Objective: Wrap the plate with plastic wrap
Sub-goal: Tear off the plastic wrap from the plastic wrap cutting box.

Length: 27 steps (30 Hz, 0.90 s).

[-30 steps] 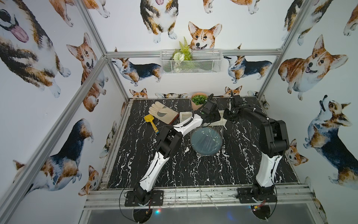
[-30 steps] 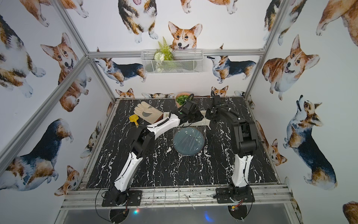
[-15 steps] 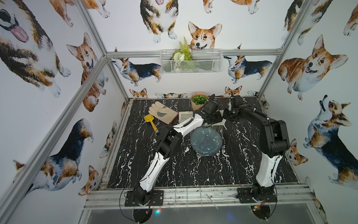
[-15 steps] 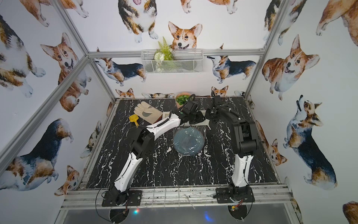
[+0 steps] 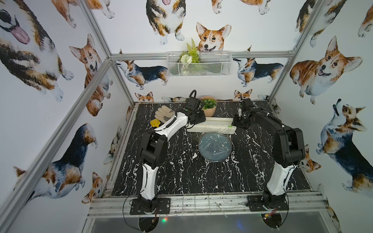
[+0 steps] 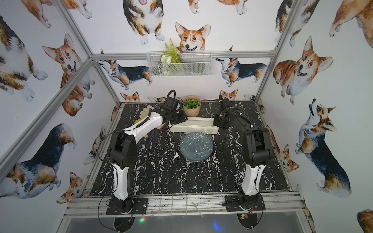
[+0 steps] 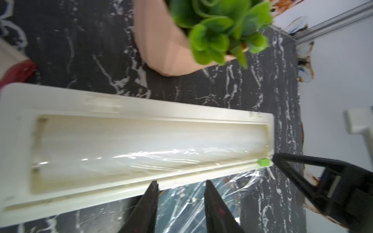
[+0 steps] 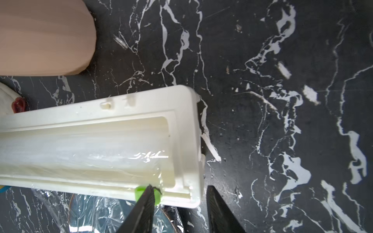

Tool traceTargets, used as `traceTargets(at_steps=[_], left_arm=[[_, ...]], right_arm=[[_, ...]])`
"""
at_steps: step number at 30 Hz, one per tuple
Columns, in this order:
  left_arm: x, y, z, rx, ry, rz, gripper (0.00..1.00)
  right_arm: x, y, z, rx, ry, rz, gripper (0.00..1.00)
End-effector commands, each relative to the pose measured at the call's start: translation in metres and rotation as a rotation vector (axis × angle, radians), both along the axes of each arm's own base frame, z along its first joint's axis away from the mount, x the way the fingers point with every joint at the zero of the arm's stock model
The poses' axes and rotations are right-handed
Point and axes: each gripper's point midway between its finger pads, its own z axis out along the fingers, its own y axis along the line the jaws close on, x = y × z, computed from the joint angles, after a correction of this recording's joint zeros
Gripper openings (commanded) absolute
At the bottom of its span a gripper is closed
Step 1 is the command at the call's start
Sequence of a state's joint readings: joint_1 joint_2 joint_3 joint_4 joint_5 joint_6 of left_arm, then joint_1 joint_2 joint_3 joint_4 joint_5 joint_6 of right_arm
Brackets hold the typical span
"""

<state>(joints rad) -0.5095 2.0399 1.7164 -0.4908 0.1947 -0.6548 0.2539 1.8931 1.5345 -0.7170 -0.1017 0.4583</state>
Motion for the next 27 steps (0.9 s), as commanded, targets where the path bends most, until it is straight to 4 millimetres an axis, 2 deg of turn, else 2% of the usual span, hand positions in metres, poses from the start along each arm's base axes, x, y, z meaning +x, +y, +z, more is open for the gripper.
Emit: traceTargets(at_steps=[1, 4, 14, 21, 27], left_arm=[[-0.004, 0.021, -0.015, 0.026, 0.017, -0.014, 0.4], [-0.004, 0.034, -0.029, 0.057, 0.038, -0.006, 0.4], [0.003, 0.043, -0.045, 0.115, 0.067, -0.008, 0.39], [0.001, 0.072, -0.067, 0.163, 0.123, 0.05, 0.39], [-0.002, 0.093, -0.081, 0.197, 0.165, 0.096, 0.37]], right_arm=[[-0.008, -0.001, -0.004, -0.103, 0.038, 0.034, 0.59], [-0.009, 0.007, -0.007, -0.12, 0.047, 0.051, 0.6], [-0.007, -0.003, -0.017, -0.203, 0.073, 0.065, 0.59], [-0.014, -0.019, -0.025, -0.241, 0.096, 0.061, 0.56], [-0.015, -0.044, -0.024, -0.193, 0.097, 0.0, 0.42]])
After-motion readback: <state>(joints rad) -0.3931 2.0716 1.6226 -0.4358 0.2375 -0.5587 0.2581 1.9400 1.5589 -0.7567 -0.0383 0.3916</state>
